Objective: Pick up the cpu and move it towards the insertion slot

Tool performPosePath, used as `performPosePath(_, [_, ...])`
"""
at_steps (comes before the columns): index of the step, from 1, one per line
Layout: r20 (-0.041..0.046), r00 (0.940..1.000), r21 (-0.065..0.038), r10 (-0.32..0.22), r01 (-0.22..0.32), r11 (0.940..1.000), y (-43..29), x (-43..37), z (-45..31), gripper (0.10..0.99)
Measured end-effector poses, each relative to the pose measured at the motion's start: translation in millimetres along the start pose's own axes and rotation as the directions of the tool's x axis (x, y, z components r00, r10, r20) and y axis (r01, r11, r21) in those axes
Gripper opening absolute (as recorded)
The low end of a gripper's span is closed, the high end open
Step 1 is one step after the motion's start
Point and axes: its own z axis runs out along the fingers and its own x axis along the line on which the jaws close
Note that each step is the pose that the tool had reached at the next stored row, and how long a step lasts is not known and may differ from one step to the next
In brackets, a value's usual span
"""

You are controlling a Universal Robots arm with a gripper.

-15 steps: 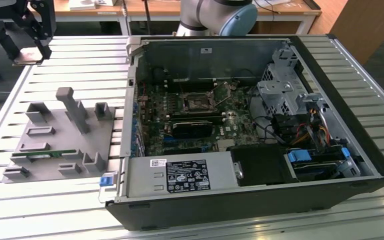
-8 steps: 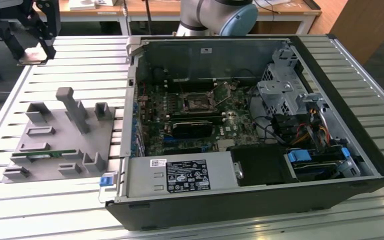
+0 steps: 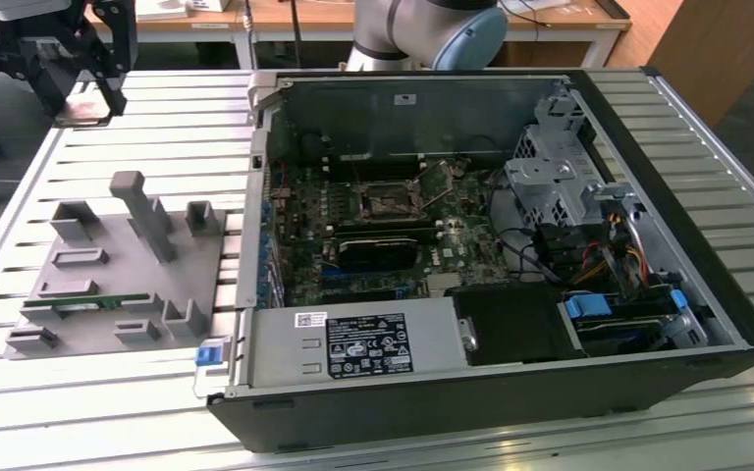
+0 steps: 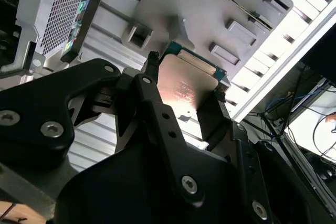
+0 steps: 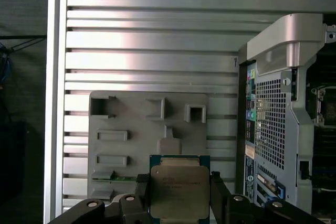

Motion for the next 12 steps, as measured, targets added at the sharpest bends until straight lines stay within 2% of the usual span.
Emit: performPosePath(12, [0.0000,1.0000,0.000,0.000,0.000,1.0000,-0.1,-22.0,-0.1,0.541])
